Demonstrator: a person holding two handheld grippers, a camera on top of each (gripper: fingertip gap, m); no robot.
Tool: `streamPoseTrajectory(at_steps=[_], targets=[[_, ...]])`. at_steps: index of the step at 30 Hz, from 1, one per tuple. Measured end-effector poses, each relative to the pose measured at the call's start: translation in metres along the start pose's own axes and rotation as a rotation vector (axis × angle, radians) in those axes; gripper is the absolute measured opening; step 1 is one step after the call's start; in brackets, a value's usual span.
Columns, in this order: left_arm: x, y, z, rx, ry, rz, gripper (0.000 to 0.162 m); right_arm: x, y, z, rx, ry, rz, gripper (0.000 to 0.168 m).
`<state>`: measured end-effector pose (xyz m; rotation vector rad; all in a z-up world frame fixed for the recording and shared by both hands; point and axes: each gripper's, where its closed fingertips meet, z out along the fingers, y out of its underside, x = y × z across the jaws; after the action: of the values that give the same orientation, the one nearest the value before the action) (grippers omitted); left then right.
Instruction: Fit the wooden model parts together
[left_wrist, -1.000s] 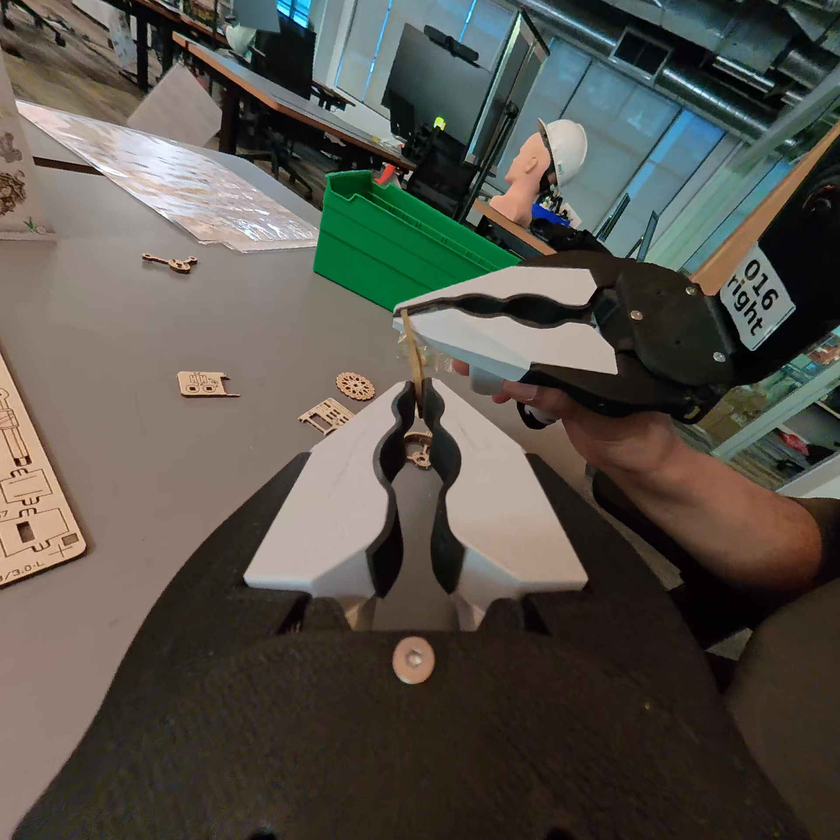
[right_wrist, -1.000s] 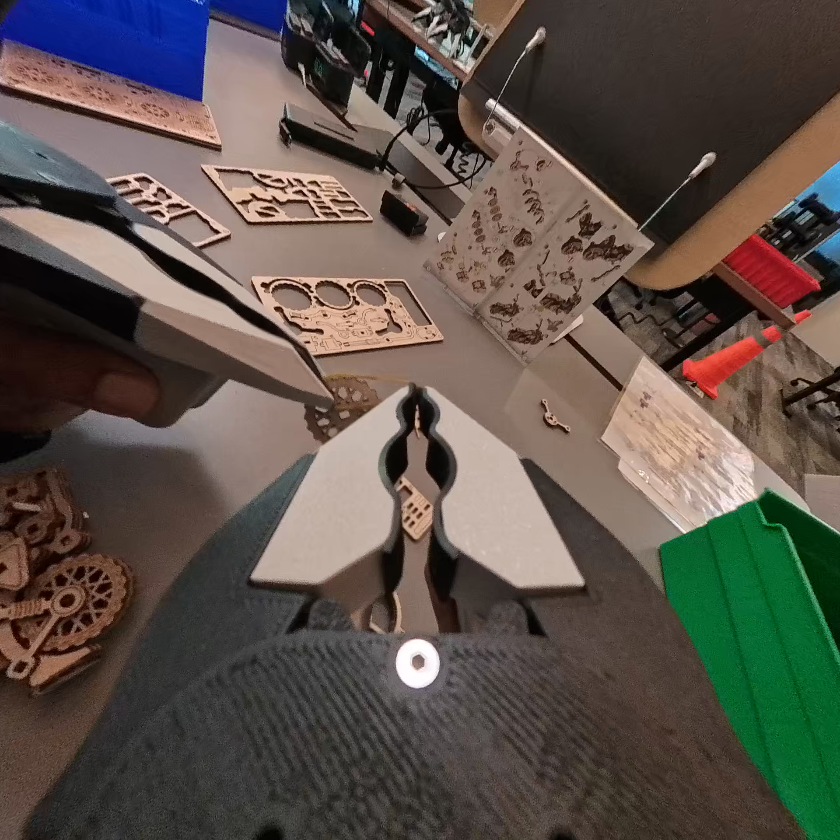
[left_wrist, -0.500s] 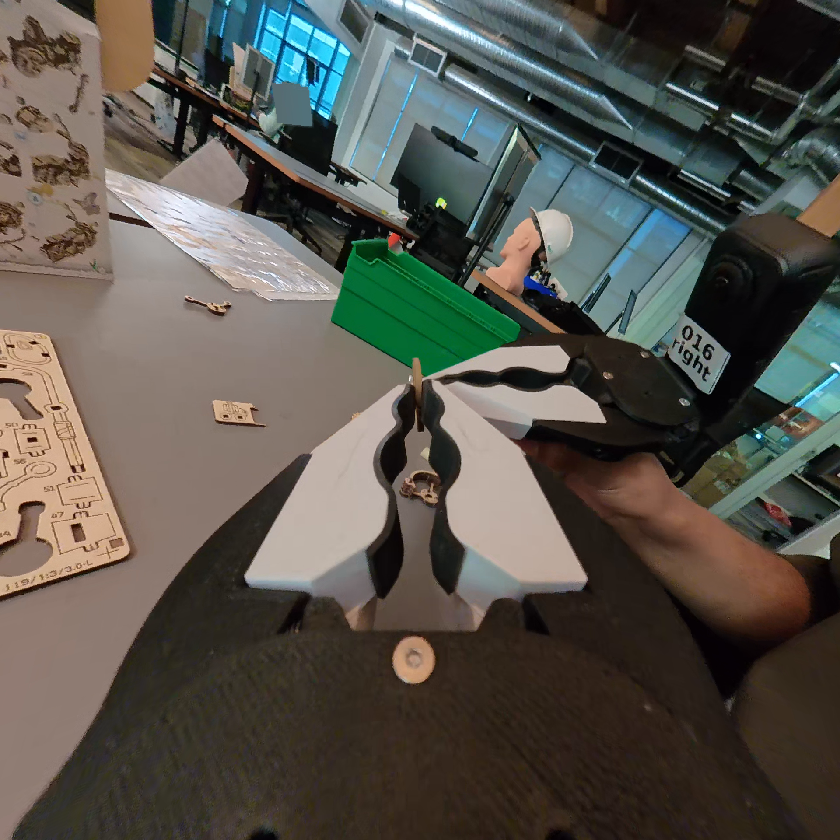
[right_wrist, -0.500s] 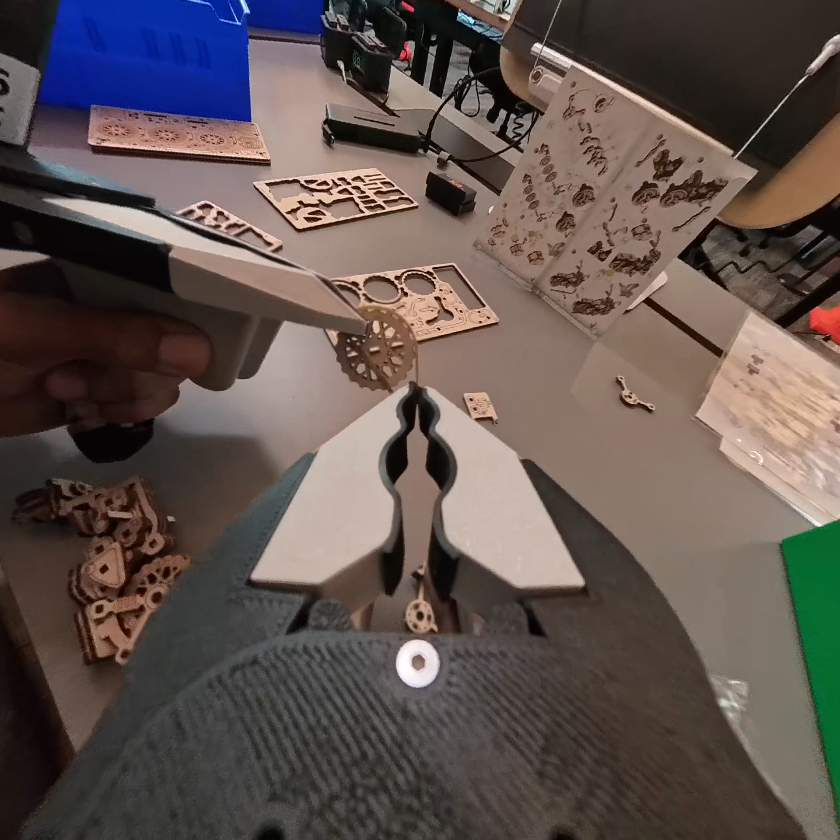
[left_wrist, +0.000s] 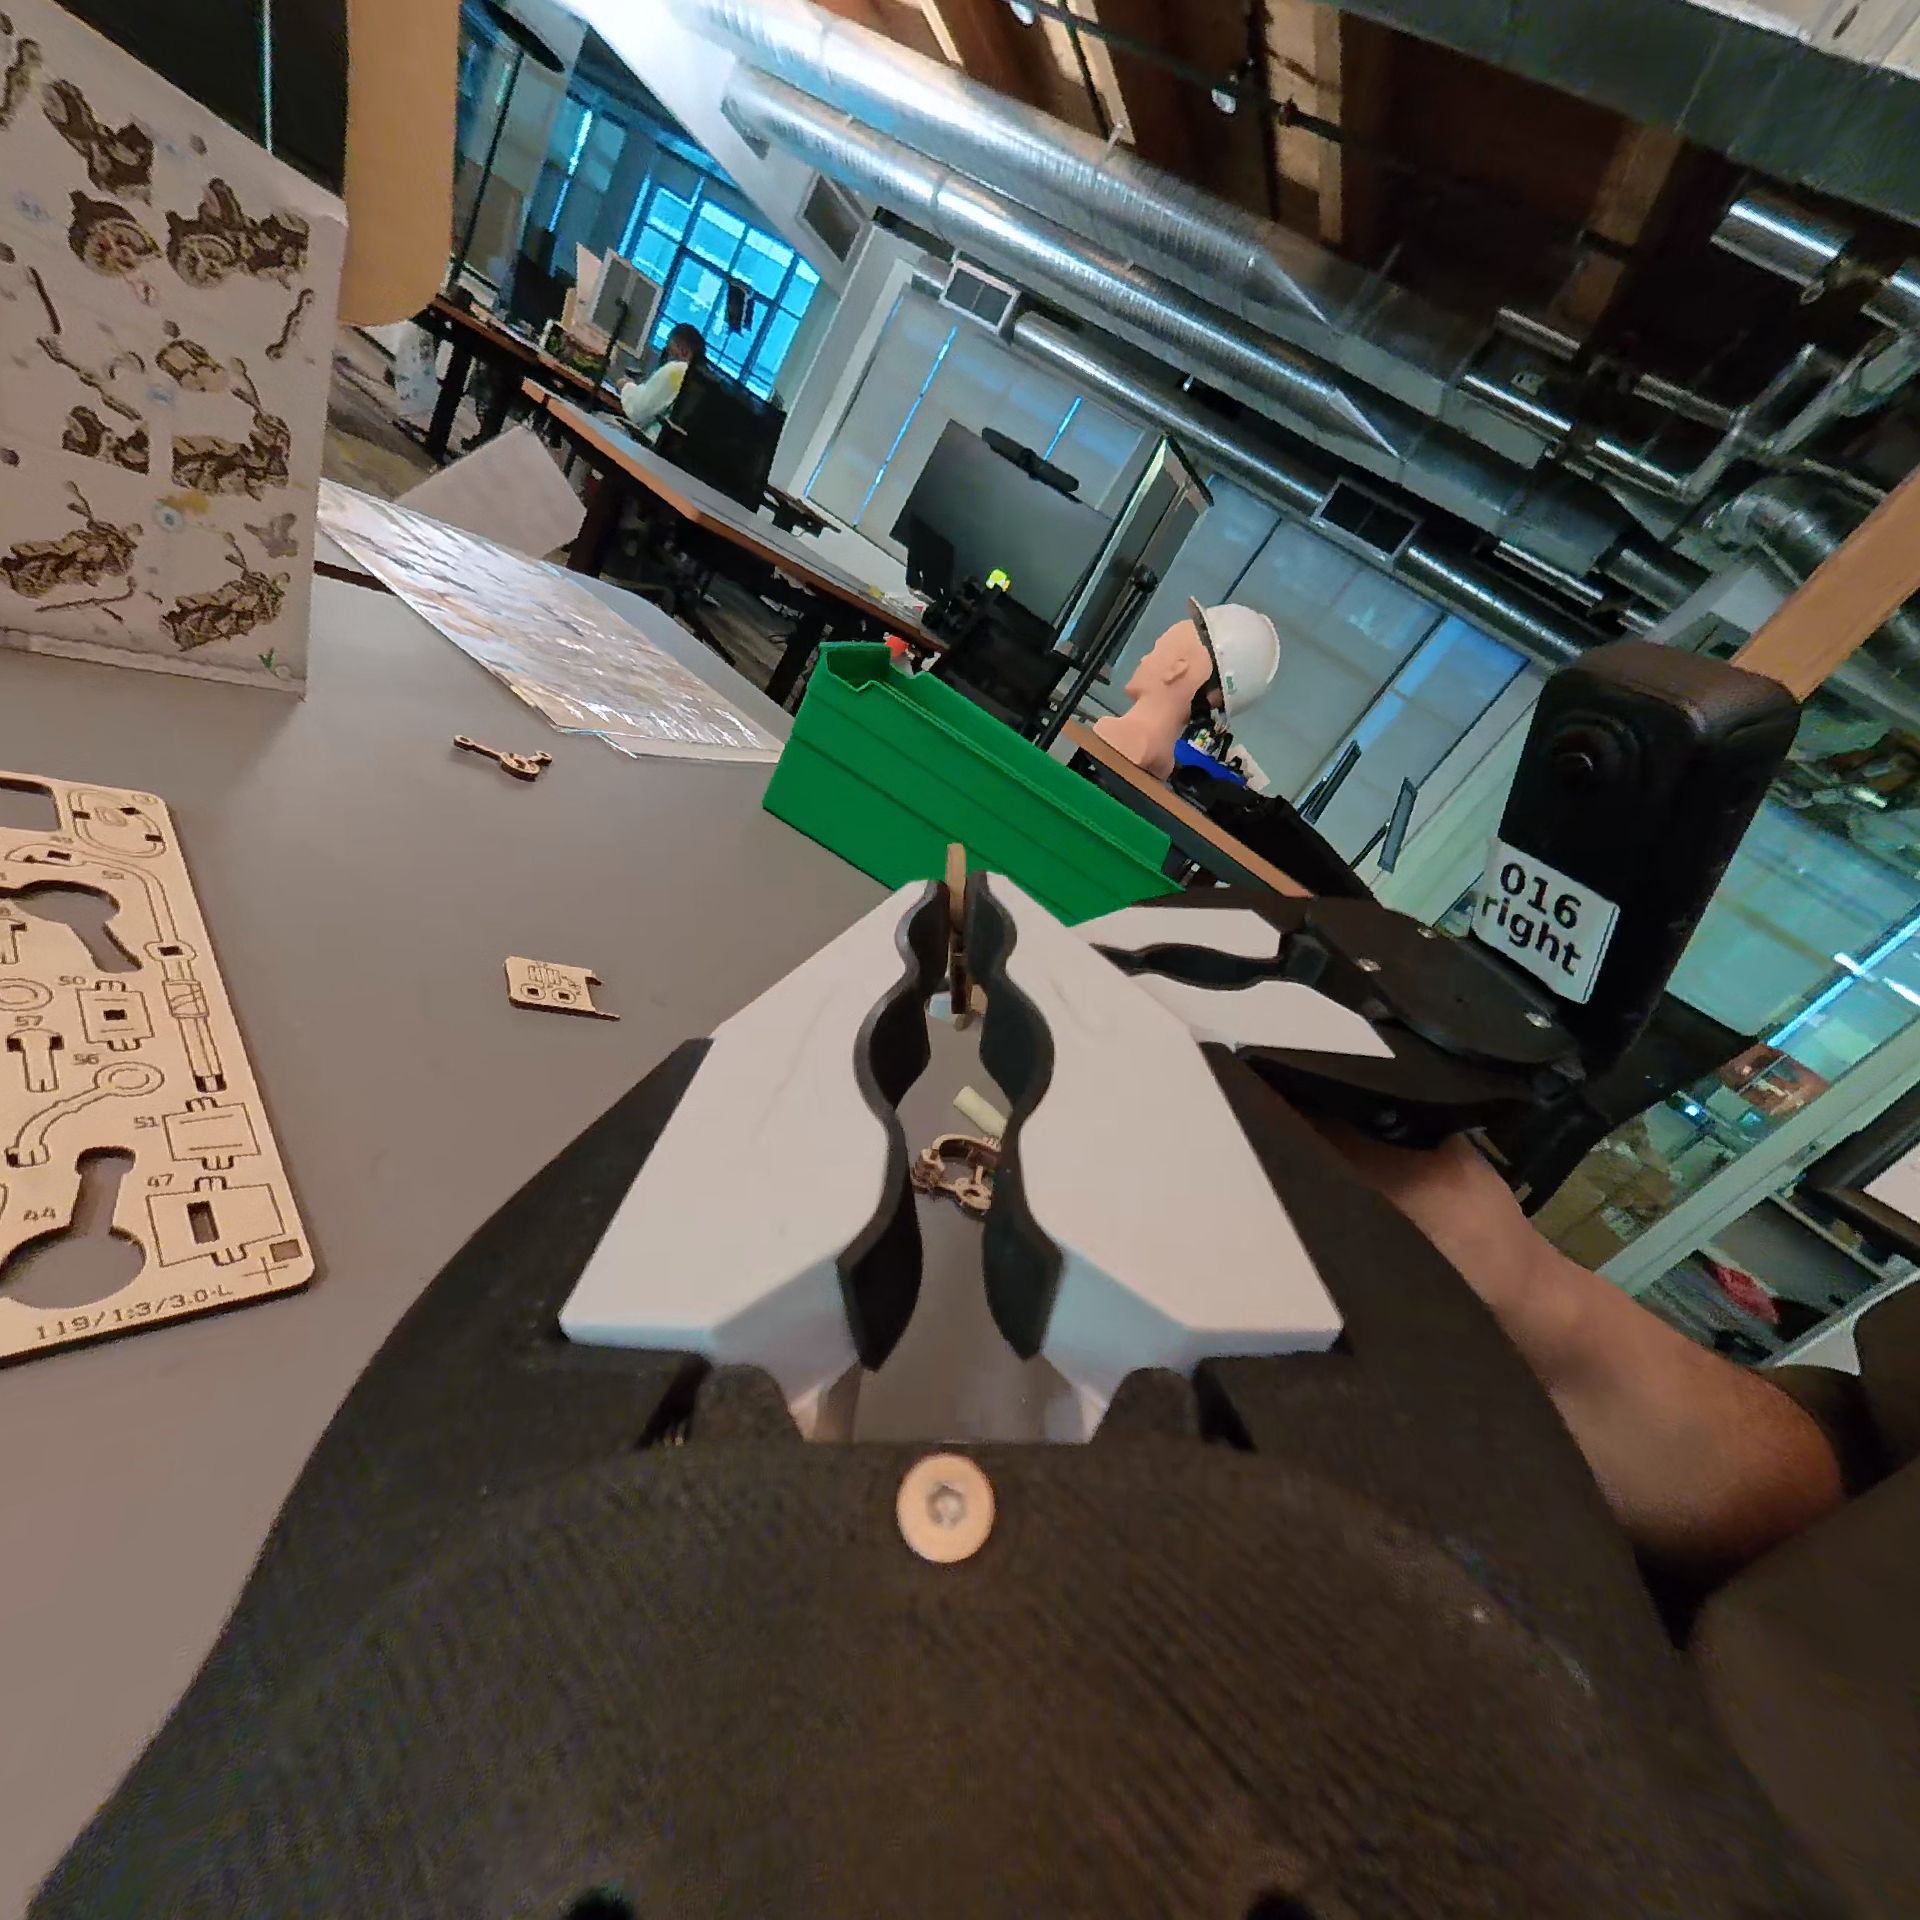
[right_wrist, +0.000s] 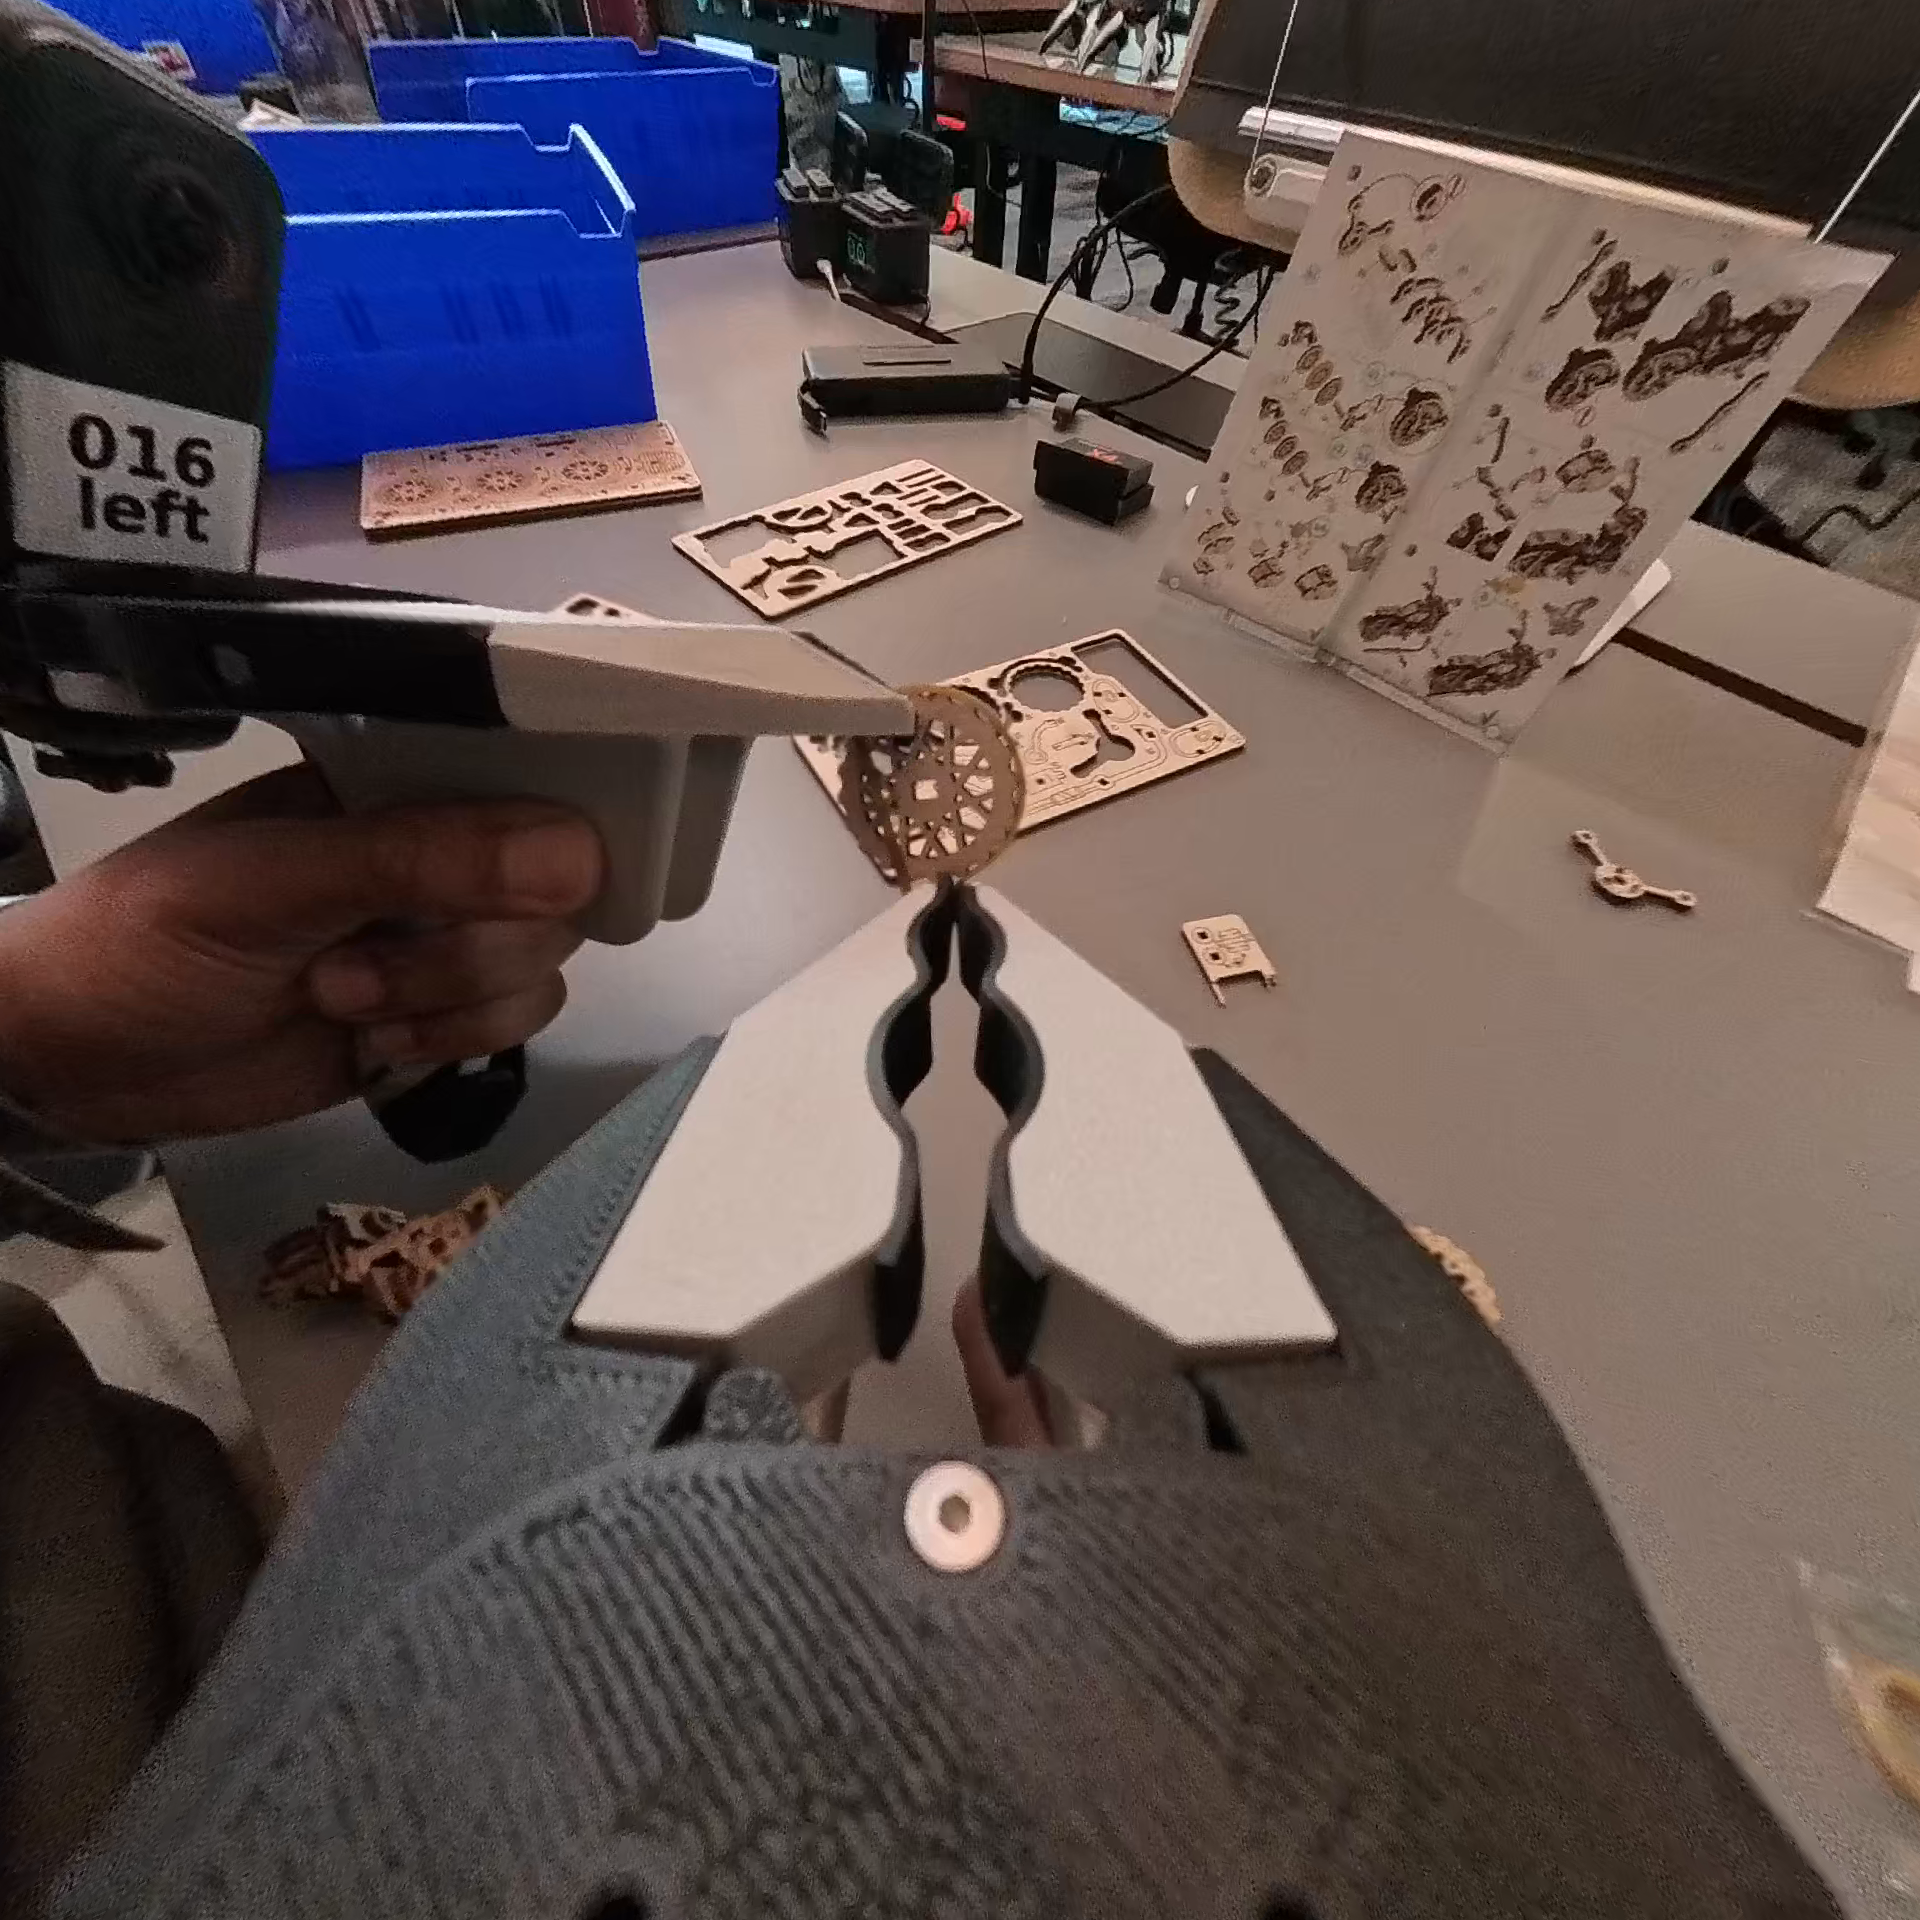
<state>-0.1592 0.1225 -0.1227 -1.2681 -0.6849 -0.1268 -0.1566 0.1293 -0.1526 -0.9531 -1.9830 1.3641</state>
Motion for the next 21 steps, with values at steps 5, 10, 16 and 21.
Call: streamPoseTrajectory(at_steps=[5,10,16,21], targets=[[0.004,0.0,0.001,0.008,0.023,-0.011,0.001,-0.017,-0.003,0.005,0.044,-0.081,0.125,0.0],[0.0,-0.003,0.0,0.016,0.024,-0.041,0.001,-0.015,-0.009,0.003,0.066,-0.044,0.091,0.0],[0.001,-0.007,-0.002,0.027,0.033,-0.033,0.001,-0.006,-0.008,0.001,0.053,-0.013,0.073,0.0],[0.01,-0.005,-0.001,0.028,0.079,-0.04,0.001,0.012,-0.01,-0.006,0.082,-0.009,0.117,0.0]])
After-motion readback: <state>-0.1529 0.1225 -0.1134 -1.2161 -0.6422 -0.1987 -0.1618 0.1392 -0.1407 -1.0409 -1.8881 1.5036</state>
